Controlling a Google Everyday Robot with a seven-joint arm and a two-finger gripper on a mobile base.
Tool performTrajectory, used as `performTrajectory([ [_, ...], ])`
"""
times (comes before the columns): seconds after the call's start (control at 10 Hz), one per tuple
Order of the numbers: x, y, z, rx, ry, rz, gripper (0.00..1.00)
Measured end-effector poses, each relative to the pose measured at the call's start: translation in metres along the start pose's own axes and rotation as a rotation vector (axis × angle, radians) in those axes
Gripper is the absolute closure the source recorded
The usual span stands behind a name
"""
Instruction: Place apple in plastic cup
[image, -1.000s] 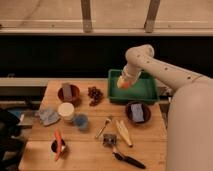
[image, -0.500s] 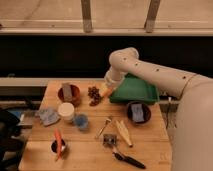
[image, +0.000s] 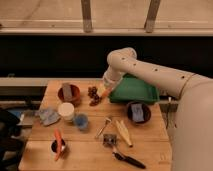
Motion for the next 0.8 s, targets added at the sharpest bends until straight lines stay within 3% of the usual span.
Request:
performTrajectory([
  [0.3,-0.002,0.019,0.011,-0.024,0.024,-0.057,1.0],
  [0.8,0.026,0.128,0.038,-0.083,0.088,-0.207,1.0],
])
